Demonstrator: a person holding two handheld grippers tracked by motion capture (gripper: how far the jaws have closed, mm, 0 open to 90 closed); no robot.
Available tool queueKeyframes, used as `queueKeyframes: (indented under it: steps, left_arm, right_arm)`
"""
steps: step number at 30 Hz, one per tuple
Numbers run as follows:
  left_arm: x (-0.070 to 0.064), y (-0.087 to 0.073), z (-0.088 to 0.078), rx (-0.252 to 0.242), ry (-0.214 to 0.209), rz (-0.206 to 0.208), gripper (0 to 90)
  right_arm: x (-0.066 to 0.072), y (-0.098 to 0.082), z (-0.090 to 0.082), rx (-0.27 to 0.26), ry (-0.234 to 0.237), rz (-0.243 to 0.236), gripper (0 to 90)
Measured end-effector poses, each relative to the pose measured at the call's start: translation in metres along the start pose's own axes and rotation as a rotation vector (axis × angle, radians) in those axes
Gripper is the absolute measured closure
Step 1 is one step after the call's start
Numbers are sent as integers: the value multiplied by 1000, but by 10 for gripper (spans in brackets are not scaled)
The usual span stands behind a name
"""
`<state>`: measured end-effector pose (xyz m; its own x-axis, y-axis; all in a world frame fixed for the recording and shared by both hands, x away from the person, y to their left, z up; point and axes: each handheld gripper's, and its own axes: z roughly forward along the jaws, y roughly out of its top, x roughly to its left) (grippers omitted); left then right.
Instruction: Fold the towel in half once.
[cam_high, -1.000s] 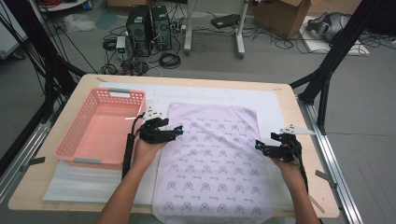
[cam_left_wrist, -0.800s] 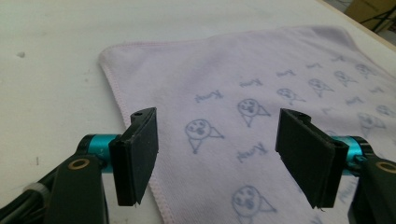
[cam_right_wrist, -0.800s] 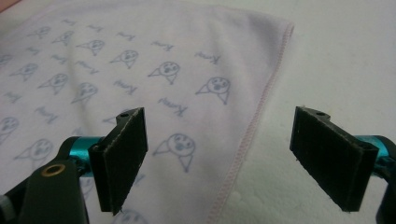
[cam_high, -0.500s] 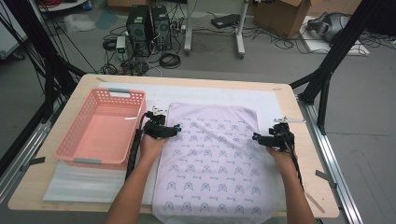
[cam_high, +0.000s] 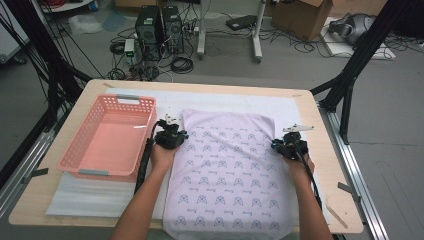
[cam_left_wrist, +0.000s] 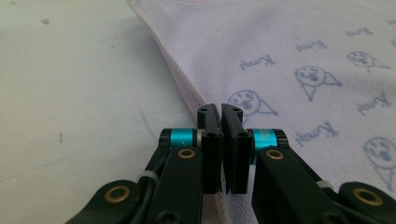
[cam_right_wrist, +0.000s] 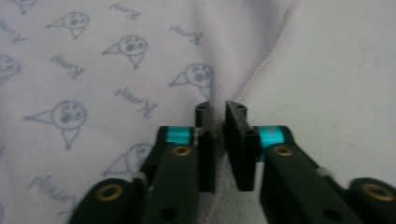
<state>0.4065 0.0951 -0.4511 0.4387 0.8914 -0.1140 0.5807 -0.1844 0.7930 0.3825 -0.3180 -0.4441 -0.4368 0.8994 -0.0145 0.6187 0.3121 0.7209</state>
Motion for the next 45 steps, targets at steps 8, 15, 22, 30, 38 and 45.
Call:
queueKeyframes:
  steps: [8,15,22,30,38,45]
  left_arm:
    - [6,21,-13,-89,1,-82,869]
    - [8,24,-20,-127,-17,-109,869]
    - [3,25,-52,-169,-77,-79,868]
    - [-13,7,-90,-172,-105,-5,867]
    - [-30,-29,-118,-167,-132,62,866]
    - [-35,-53,-119,-123,-136,86,821]
  right_arm:
    - [-12,8,-7,-65,-49,27,878]
    - [-17,10,-20,-152,-22,86,878]
    - [-9,5,-45,-211,60,103,877]
    - [1,-20,-84,-280,131,124,877]
    - [16,-52,-112,-258,156,96,875]
    - [28,-75,-113,-160,180,90,852]
